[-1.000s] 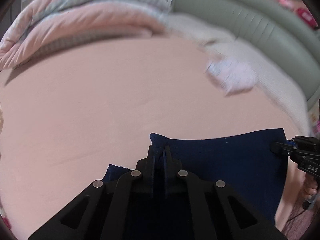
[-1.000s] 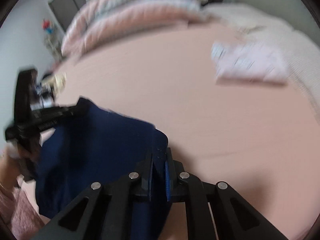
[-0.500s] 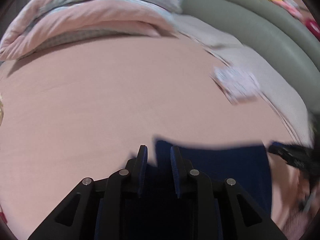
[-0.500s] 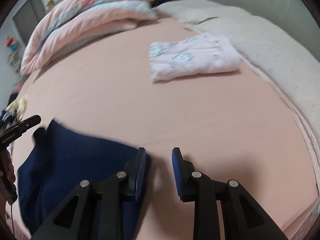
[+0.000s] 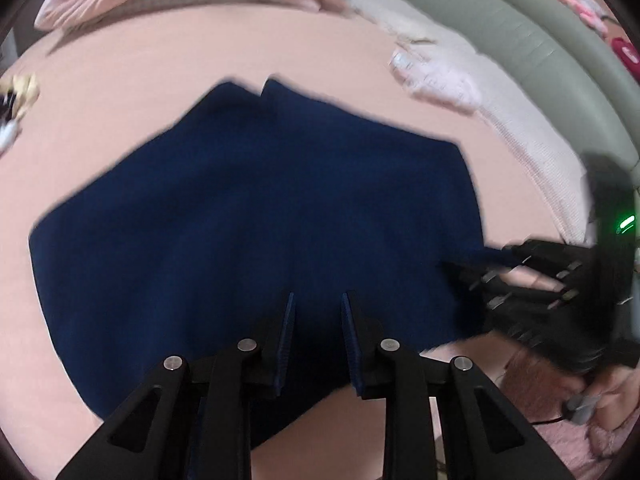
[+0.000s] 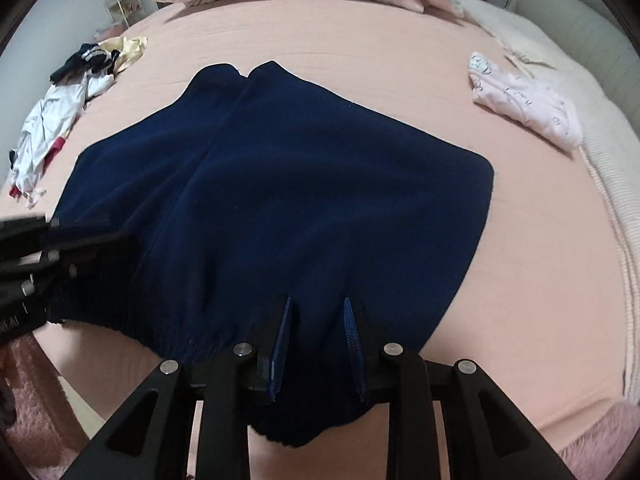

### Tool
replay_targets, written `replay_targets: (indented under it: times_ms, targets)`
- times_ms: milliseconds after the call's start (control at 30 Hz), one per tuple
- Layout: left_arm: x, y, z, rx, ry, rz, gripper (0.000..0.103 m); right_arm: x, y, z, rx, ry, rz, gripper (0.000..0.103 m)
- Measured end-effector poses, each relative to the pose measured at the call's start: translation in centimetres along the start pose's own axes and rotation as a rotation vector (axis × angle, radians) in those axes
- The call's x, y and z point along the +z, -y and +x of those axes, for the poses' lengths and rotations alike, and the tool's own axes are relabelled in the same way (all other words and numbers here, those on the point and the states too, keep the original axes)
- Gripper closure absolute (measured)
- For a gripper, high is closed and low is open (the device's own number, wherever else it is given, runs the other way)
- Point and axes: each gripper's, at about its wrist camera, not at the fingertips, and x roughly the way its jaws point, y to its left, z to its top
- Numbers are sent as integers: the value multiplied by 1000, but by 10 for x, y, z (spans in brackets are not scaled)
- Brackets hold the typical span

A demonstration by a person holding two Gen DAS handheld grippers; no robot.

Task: Fold clothes
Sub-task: 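Grasp the shorts hem with both grippers and smooth them flat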

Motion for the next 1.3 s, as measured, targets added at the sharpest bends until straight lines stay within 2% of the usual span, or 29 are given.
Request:
replay_targets:
  times_ms: [33,133,200,267,333,400,433,467,533,600,700,767,867,933,1000,1033,1133,1200,1233,1300]
  targets:
    - [-4,-4,3,21,-15,-9,81,-2,-6,-3,-10,5,-5,77]
    - [-11,-16,-1,18,-5,-66,81,-2,-14,-6,-29,17,-18,77]
    - [-12,-16,-9,30,-24,-70,81,-1,-15,-2,-28,12,-21,77]
    - [-16,-14,-13,89,-41,-36,81,-6,-19,2,-33,-8,-24,77]
    - [-26,-32,-23,143,-66,-17,81,-11,-19,10,-58,-30,-36,77]
    - [-35,-50,-18,143,-120,-44,81,-23,-24,4,-84,-33,-45,69]
    - [-38,-56,-24,121,-113,-60,81,-26,-19,2,-91,-29,-35,62]
    - [-40,-62,-34,111,-101,-77,81,-28,-13,-1,-97,-29,-13,61]
    - [-43,-66,-55,149,-55,-72,81,-34,1,-8,-94,-21,56,61]
    - [-46,-68,-69,168,-32,-58,81,-39,6,-20,-61,27,109,61]
    - [-59,-67,-57,188,-84,-50,81,-39,-19,-26,-48,73,8,61]
    - [-68,-67,-49,199,-114,-47,81,-42,-41,-16,-52,50,-72,61]
    - [-76,-72,-51,177,-101,-56,81,-47,-52,7,-132,1,-104,61]
    - [-76,-77,-58,152,-95,-68,81,-44,-44,9,-147,2,-66,61]
    - [-72,-82,-71,123,-55,-76,81,-50,-27,-2,-201,7,-36,61]
    - [-69,-89,-76,116,-35,-86,81,-50,-24,-7,-194,15,-29,61]
    - [-60,-110,-91,98,30,-124,81,-40,-21,-19,-63,13,-10,61]
    - [-48,-144,-99,112,104,-228,81,-23,-31,-24,4,24,-48,61]
    - [-44,-160,-100,146,124,-290,81,-7,-34,-24,31,38,-76,61]
    - [-35,-190,-97,171,126,-386,80,27,-47,-25,78,87,-130,58]
